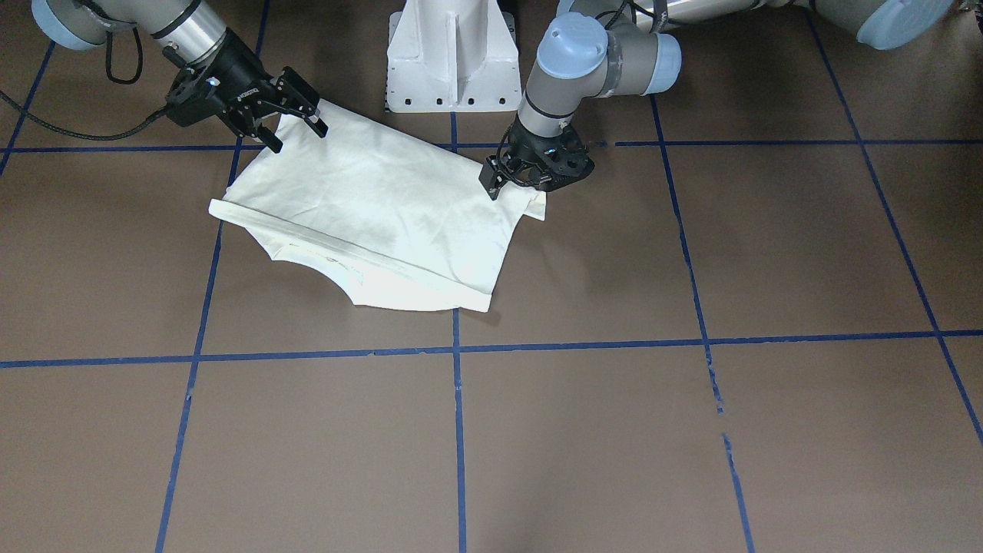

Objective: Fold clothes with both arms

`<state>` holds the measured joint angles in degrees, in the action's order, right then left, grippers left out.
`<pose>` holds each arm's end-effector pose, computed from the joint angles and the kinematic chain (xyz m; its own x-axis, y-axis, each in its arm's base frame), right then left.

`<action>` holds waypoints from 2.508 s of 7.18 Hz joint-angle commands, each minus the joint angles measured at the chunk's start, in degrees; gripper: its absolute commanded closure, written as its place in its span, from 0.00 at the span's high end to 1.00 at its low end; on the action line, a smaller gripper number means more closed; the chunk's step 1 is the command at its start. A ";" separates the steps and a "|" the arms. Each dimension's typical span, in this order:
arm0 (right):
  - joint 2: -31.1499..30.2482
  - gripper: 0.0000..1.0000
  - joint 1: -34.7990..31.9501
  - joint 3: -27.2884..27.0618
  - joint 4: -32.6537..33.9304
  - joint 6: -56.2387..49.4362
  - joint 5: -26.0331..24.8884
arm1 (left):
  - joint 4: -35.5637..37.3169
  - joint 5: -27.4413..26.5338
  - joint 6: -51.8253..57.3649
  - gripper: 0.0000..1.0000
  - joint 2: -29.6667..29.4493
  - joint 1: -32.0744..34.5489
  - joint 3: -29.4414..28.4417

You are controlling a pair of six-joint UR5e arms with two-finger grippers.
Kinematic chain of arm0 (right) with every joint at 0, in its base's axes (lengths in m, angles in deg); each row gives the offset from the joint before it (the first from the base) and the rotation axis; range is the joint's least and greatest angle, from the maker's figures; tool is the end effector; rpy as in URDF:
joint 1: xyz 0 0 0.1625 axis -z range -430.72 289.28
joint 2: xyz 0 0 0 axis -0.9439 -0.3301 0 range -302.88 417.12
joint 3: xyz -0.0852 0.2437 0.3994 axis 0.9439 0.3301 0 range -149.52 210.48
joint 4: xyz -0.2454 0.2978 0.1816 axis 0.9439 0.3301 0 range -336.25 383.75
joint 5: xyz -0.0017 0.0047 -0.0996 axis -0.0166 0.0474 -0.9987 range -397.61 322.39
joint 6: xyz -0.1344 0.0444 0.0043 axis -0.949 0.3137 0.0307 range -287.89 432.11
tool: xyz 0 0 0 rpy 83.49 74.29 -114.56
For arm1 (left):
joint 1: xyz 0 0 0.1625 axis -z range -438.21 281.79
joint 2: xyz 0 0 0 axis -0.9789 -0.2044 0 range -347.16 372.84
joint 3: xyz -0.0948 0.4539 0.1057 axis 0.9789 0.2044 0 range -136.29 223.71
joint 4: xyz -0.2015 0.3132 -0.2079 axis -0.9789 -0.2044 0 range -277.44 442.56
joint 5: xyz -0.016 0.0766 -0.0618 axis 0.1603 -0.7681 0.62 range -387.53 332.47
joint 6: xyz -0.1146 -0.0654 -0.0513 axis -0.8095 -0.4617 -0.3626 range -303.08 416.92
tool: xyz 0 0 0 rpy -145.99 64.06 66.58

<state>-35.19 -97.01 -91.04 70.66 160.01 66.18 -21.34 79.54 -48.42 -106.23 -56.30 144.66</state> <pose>-0.4003 -0.3089 0.3867 0.2806 0.0990 0.9547 -0.2165 0.9756 -0.0375 0.6240 -0.3498 0.3168 0.4909 -0.4699 -0.7336 0.2763 0.8826 -0.3804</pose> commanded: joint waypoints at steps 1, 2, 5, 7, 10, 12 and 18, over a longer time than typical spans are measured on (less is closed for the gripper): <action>1.06 1.00 -0.25 0.15 0.03 -0.10 -0.08 | 0.10 -0.28 -1.09 0.82 1.46 -0.63 -0.05; 1.16 1.00 -0.25 0.41 0.03 -0.10 -0.08 | 0.71 -0.28 -1.27 0.68 1.73 -0.63 -0.05; 1.16 1.00 -0.34 0.76 0.03 -0.10 0.01 | 1.24 -0.37 -2.50 0.00 1.64 -0.63 -0.05; 1.16 1.00 -0.34 1.20 0.03 -0.10 0.01 | 1.24 -0.37 -2.07 0.00 1.29 -0.29 -0.05; 1.07 1.00 -0.34 1.46 0.03 -0.10 0.01 | 1.24 -0.98 6.58 0.00 -0.89 10.13 -3.45; 1.07 1.00 -0.69 1.82 0.03 -0.19 -0.16 | -1.37 -2.64 12.58 0.00 -14.88 16.31 -22.60; 1.25 1.00 -0.87 2.70 0.03 -0.19 -0.52 | -26.49 -7.14 18.15 0.00 -28.59 20.72 -49.68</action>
<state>-33.97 -97.95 -88.36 70.68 159.82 65.82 -43.93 73.02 -30.42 -133.90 -35.66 97.95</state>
